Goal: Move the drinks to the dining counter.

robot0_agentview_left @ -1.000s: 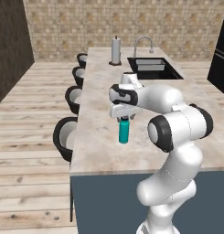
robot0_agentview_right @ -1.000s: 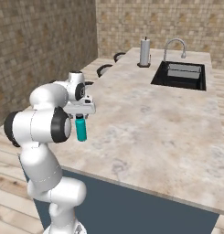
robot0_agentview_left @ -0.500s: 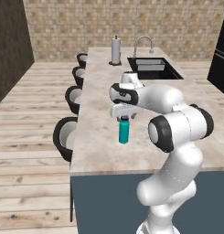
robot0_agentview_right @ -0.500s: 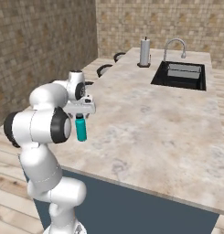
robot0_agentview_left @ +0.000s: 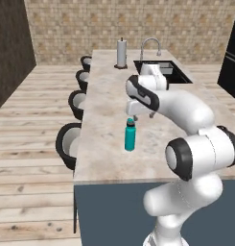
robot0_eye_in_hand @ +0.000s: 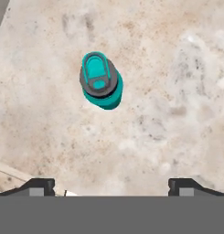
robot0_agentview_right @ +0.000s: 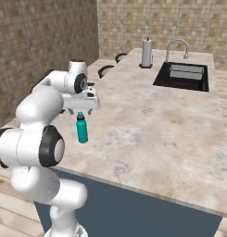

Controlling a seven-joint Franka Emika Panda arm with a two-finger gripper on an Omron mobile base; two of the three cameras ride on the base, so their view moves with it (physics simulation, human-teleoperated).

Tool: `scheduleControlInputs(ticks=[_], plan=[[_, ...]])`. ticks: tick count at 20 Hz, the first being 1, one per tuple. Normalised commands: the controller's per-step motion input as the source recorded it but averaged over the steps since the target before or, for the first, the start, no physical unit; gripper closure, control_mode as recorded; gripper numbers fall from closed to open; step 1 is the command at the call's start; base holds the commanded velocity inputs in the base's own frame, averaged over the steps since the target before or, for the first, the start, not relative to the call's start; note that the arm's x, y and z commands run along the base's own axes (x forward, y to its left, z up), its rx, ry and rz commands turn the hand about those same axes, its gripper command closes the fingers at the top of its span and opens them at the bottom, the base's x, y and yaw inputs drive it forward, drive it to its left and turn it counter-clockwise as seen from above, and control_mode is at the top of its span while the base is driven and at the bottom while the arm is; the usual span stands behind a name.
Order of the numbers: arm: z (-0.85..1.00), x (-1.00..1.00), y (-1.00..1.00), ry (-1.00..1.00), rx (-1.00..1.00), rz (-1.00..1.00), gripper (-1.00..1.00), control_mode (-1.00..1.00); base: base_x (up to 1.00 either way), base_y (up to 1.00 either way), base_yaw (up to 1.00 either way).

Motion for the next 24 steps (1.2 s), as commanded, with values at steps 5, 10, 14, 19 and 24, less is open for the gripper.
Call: scheduleControlInputs(ticks=[5,10,14,19,24], plan=[[0.08,-0.78,-0.24,0.0,0.0,-0.08,-1.0,-1.0,0.0,0.0,0.0],[0.08,-0.85,-0.02,0.0,0.0,-0.11,-1.0,-1.0,0.0,0.0,0.0],[0.04,-0.49,0.0,-0.01,0.0,-0.09,-1.0,-1.0,0.0,0.0,0.0],[0.01,-0.03,0.0,0.0,0.0,-0.02,-1.0,-1.0,0.0,0.0,0.0],[0.0,0.0,0.0,0.0,0.0,0.0,-1.0,-1.0,0.0,0.0,0.0]])
